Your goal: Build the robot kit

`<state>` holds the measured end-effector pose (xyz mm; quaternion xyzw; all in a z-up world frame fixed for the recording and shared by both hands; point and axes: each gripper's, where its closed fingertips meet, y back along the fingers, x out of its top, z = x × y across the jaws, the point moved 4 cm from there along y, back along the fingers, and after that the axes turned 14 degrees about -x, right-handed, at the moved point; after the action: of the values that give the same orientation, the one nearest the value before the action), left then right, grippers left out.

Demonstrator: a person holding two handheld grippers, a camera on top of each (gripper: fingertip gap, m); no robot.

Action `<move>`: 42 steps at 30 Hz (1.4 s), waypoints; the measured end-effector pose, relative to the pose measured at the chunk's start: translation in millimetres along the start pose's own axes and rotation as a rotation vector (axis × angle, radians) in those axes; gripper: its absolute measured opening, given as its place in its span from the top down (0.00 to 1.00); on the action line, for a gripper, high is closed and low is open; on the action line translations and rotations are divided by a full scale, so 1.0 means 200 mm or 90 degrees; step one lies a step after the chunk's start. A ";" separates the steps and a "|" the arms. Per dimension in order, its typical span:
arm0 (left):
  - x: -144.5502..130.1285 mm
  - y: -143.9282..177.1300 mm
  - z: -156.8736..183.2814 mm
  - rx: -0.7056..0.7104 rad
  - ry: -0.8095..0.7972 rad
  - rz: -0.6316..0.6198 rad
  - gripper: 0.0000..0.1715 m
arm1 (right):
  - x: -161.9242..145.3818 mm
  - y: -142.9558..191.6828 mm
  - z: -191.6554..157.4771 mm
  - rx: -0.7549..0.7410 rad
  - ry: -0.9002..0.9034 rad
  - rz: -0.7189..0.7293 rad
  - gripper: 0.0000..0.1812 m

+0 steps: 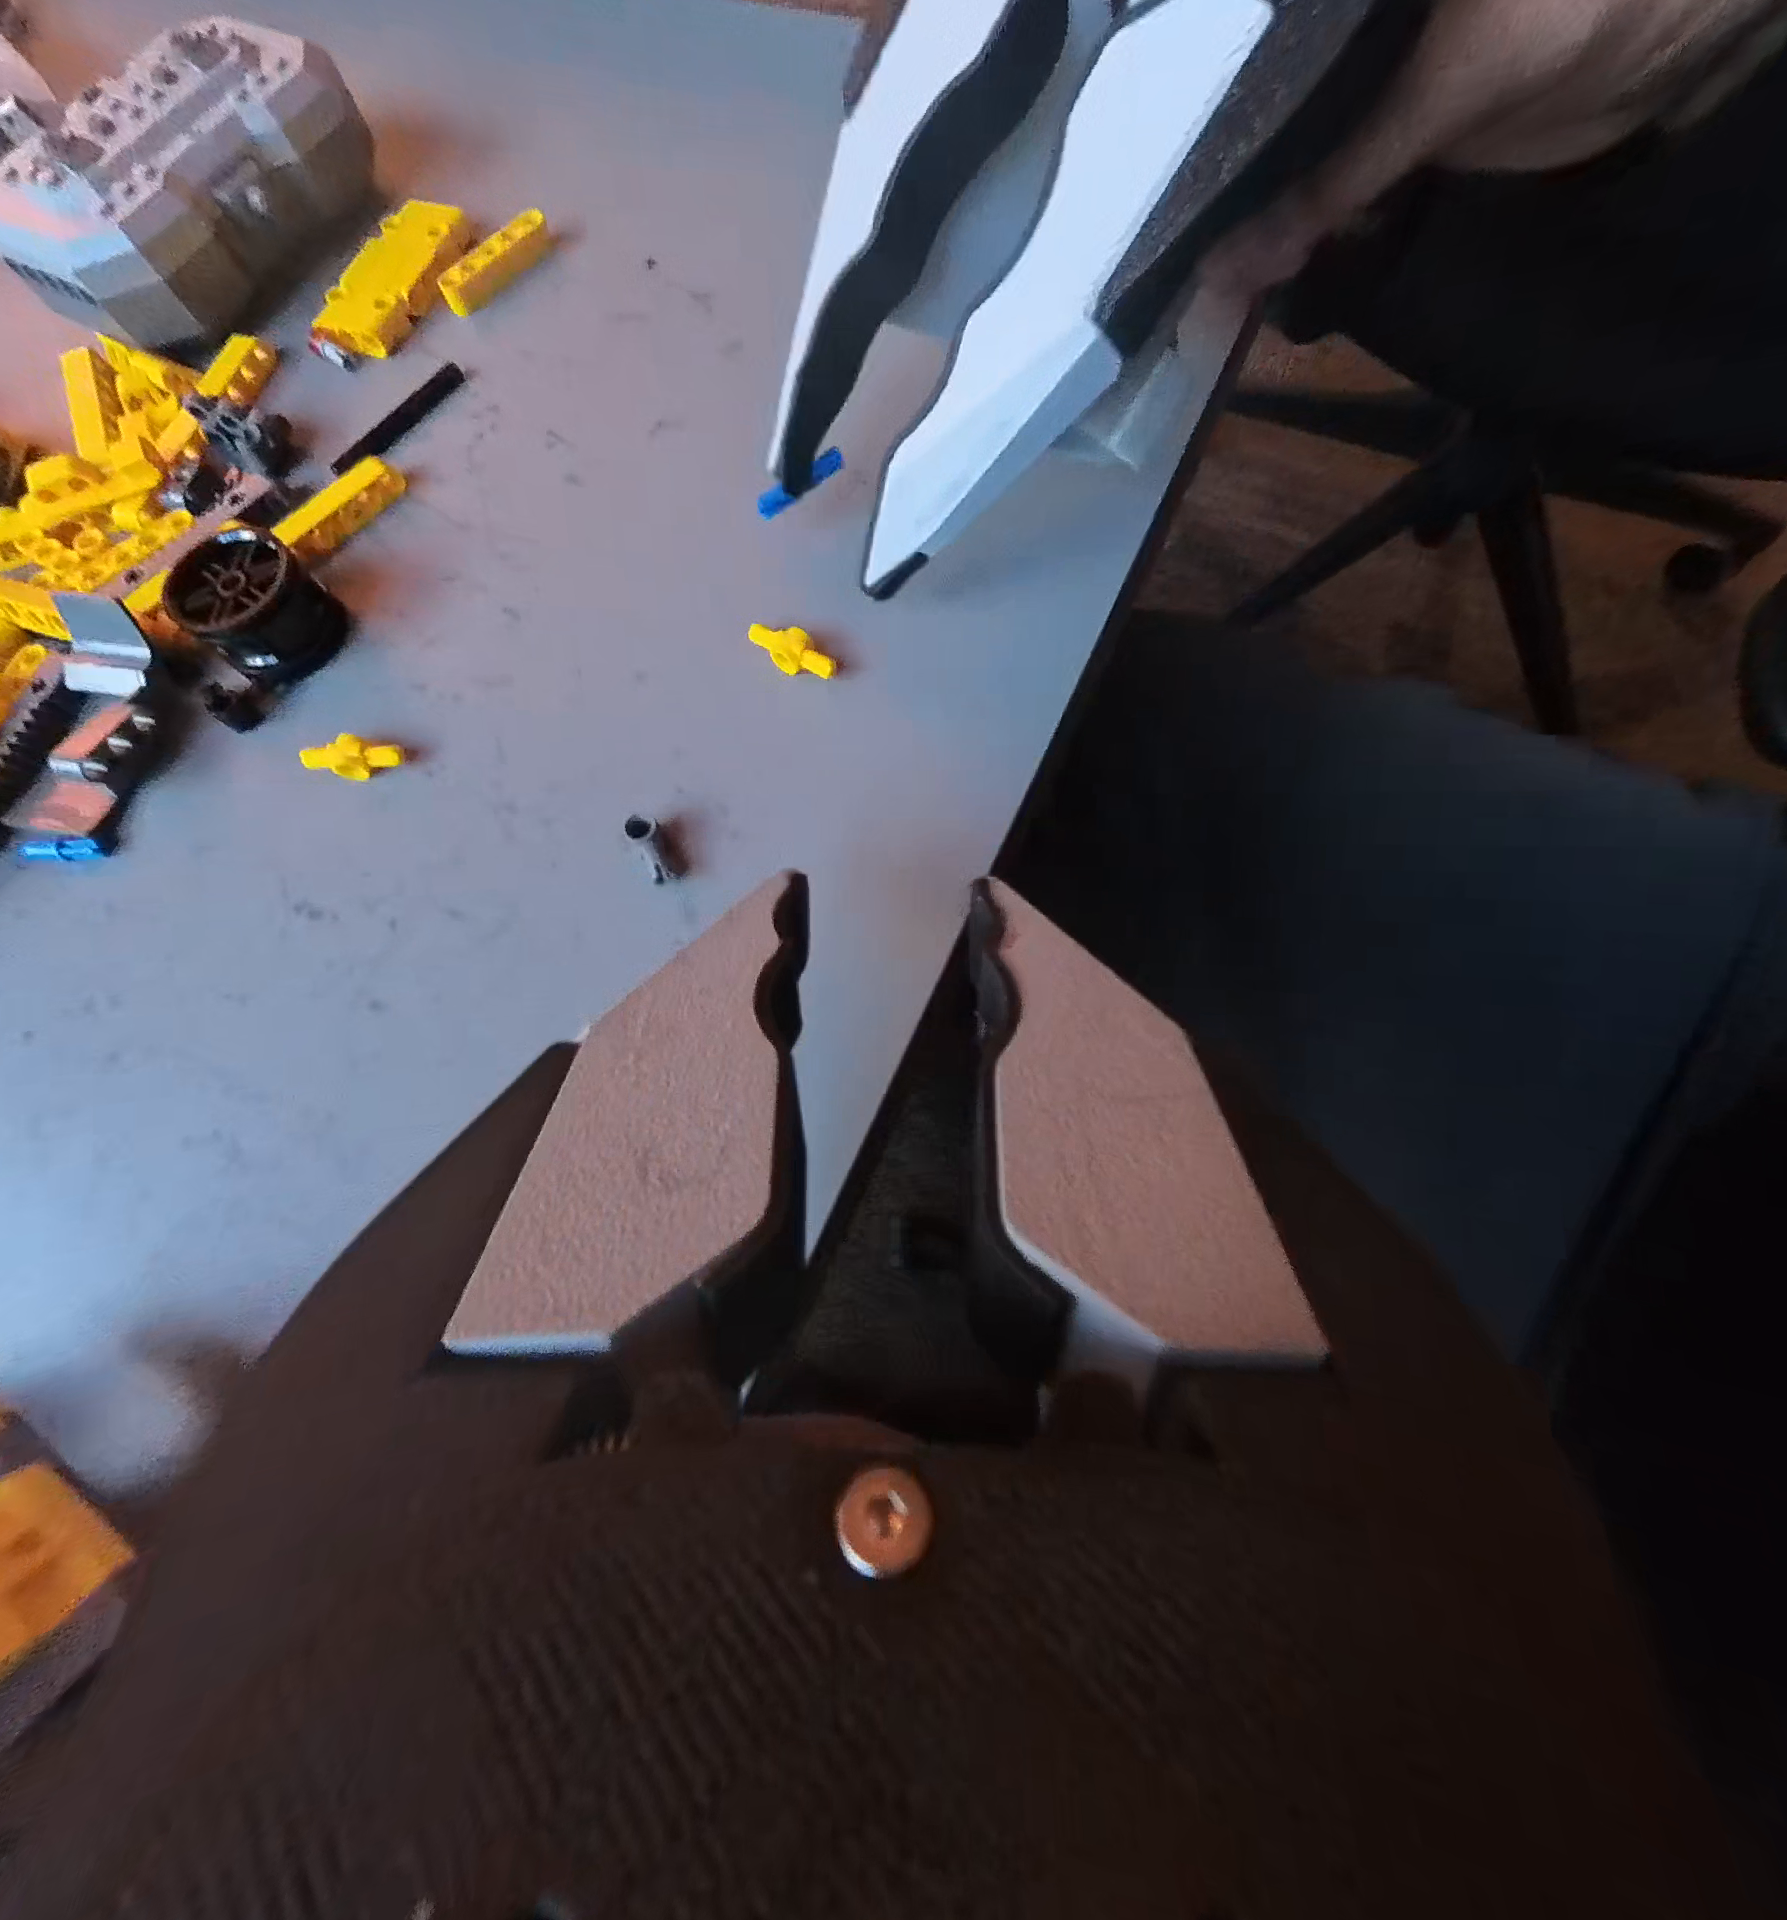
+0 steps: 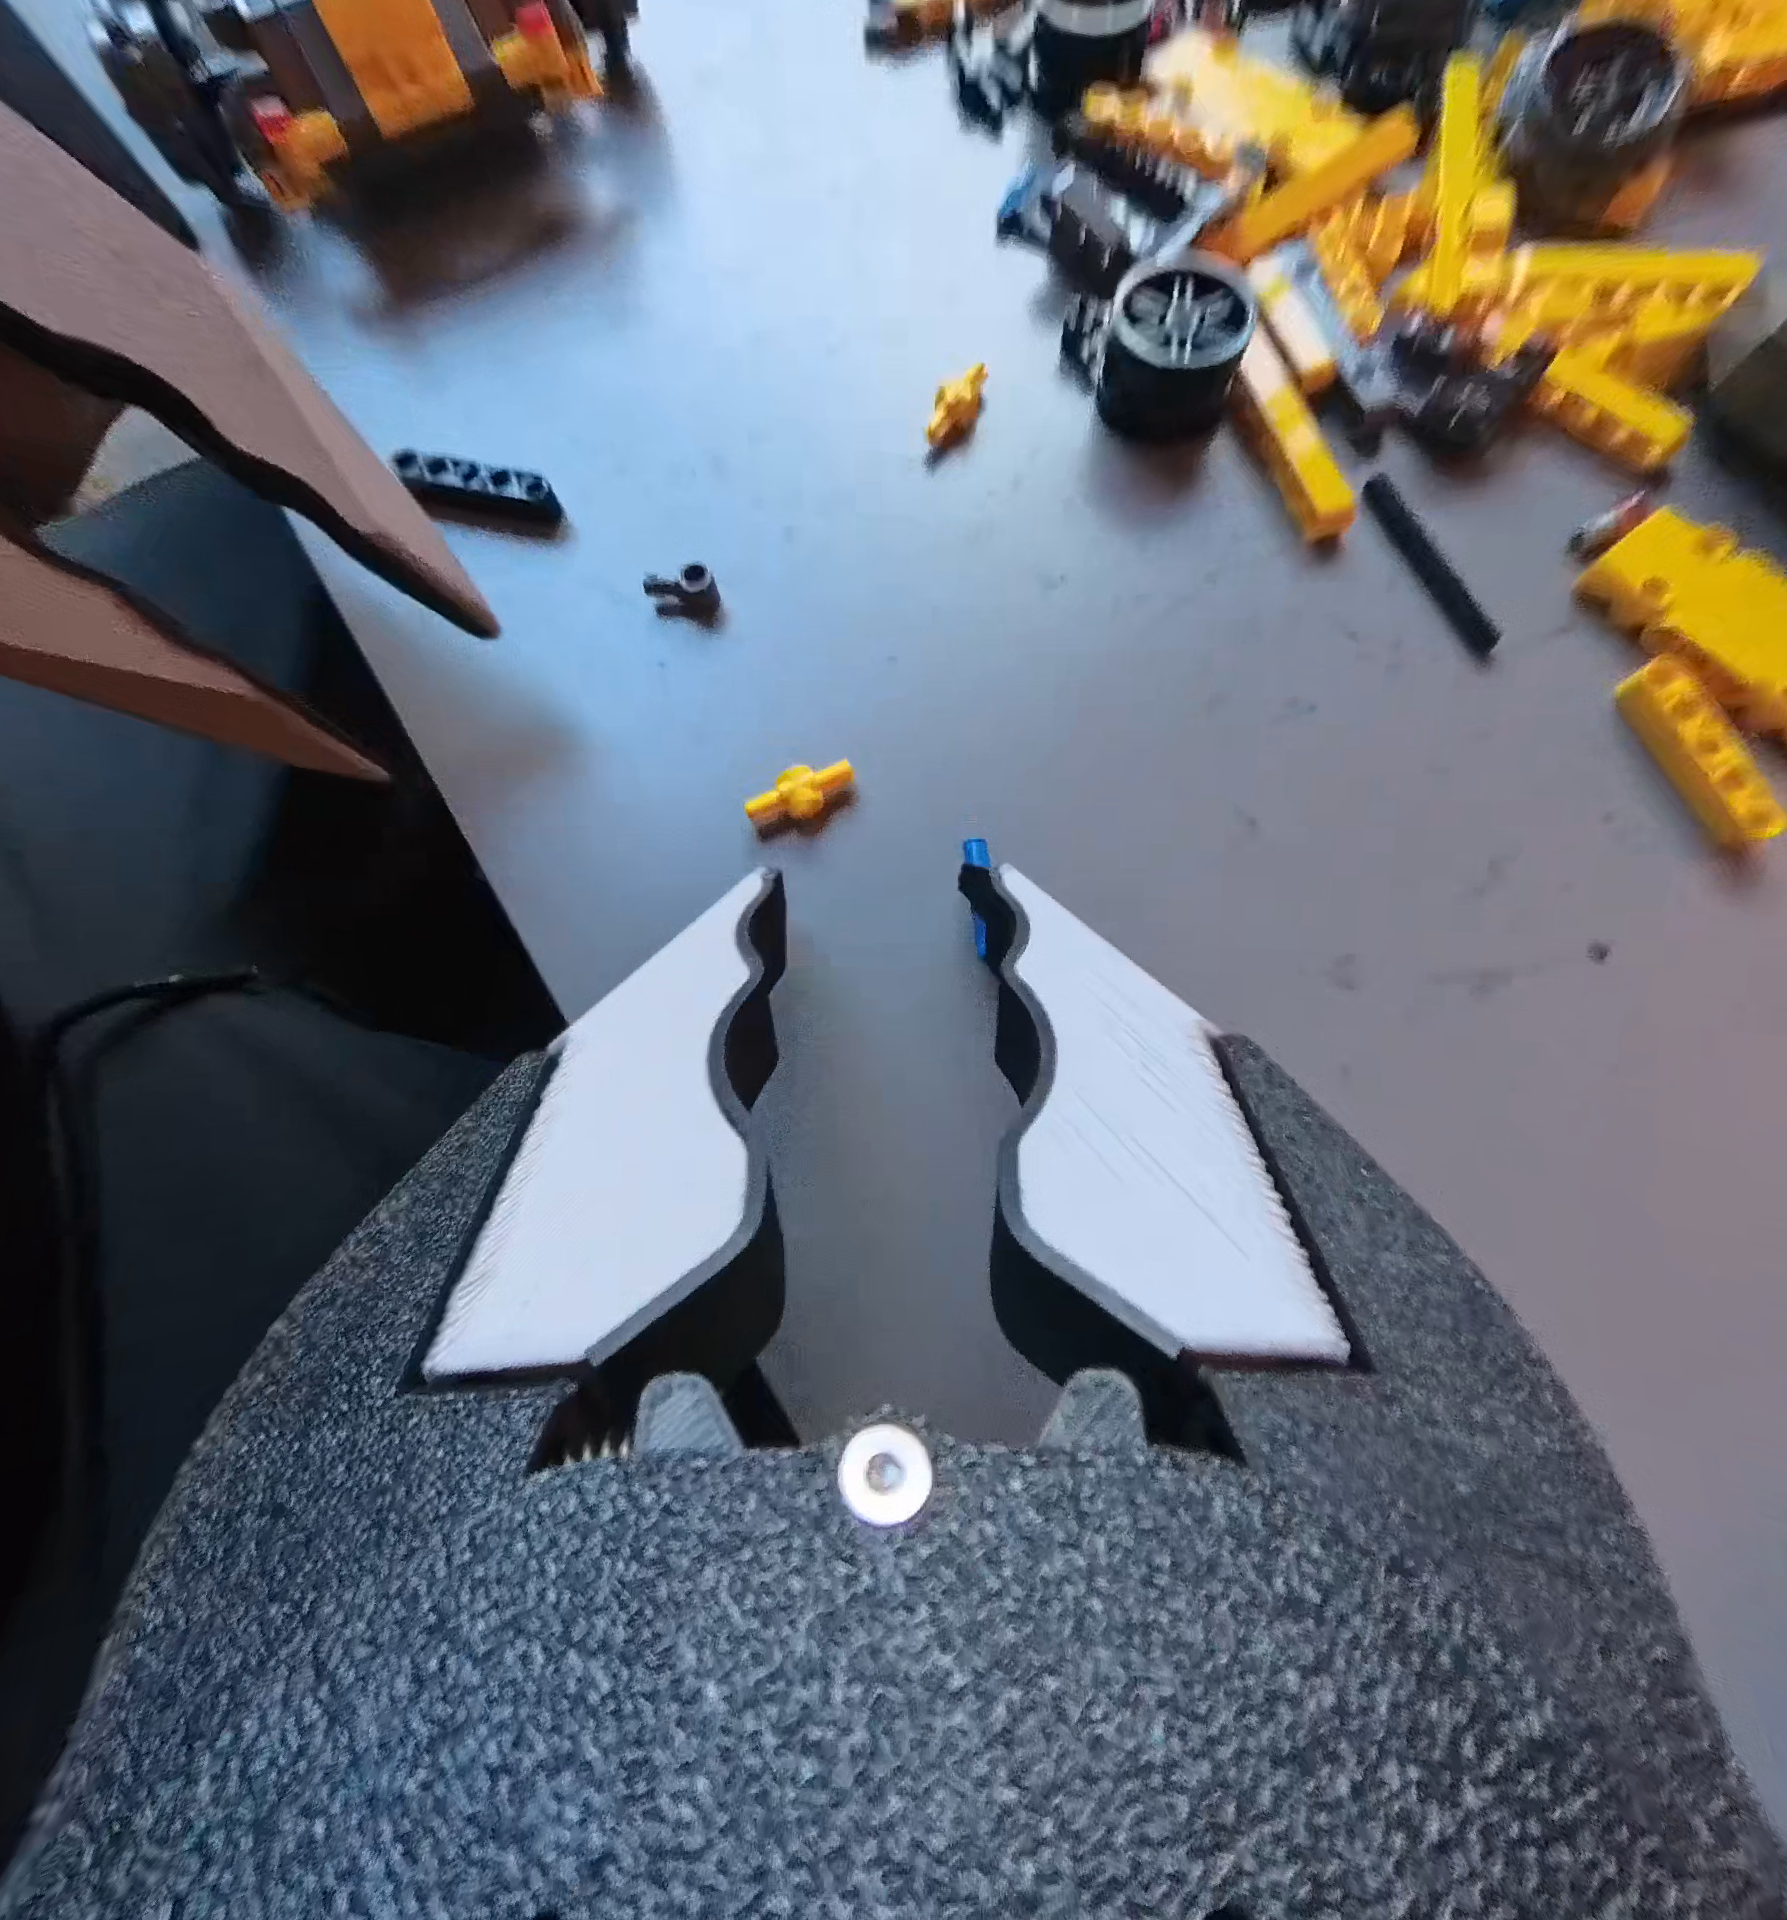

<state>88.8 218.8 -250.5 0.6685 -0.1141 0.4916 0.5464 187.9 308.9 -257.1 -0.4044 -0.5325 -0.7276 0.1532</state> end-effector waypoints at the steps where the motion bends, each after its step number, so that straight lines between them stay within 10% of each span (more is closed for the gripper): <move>1: 0.00 0.01 0.01 -0.002 0.007 0.006 0.84 | -0.02 -0.01 0.00 0.007 -0.009 -0.024 0.78; 42: 0.29 -0.17 -0.06 -0.041 -0.079 0.064 0.92 | 0.01 0.22 -0.20 0.038 0.087 0.186 0.77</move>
<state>135.0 265.4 -227.0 0.6730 -0.1967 0.4722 0.5342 197.4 256.1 -231.7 -0.4226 -0.4775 -0.7073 0.3051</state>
